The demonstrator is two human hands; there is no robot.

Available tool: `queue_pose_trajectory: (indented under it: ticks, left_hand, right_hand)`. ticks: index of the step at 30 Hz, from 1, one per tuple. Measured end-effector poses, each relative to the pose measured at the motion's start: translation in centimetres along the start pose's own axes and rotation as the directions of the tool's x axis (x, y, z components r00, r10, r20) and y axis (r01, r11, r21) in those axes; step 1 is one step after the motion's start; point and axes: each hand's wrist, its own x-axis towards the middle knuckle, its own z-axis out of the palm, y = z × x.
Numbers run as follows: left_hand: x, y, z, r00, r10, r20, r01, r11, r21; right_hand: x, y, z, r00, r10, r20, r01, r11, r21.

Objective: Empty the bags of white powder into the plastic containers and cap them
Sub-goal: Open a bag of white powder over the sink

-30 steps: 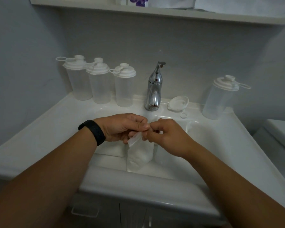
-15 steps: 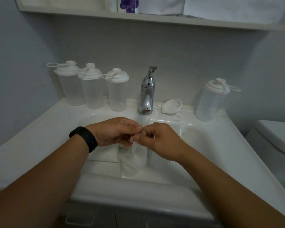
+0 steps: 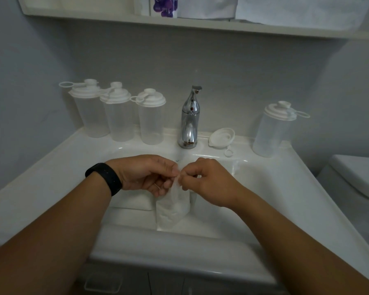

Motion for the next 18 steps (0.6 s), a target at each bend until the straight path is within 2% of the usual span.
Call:
queue_pose_trajectory:
  ticks: [7, 10, 13, 15, 18]
  left_hand:
    - [-1.2, 0.3, -1.4, 0.979, 0.146, -0.144, -0.149, 0.989, -0.008]
    - [-2.0, 0.3, -2.4, 0.990, 0.111, -0.085, -0.111, 0.994, 0.007]
    - [-2.3, 0.1, -3.4, 0.998, 0.033, -0.054, -0.032, 0.999, 0.027]
    - [-2.1, -0.4, -3.4, 0.990, -0.065, -0.124, 0.088, 0.977, 0.196]
    - [-1.6, -0.5, -2.1, 0.969, -0.174, -0.175, 0.239, 0.838, 0.491]
  right_hand:
    - [0.0, -0.5, -0.2, 0.975, -0.044, -0.216, 0.049, 0.999, 0.017]
    - [0.0, -0.6, -0.3, 0.962, -0.078, -0.261, 0.089, 0.996, 0.032]
    - [-0.2, -0.6, 0.0, 0.971, -0.117, -0.207, 0.124, 0.992, 0.022]
    - [-0.2, -0.6, 0.1, 0.975, -0.132, -0.179, 0.137, 0.990, 0.013]
    - [-0.1, -0.6, -0.1, 0.968, -0.160, -0.193, 0.169, 0.985, 0.028]
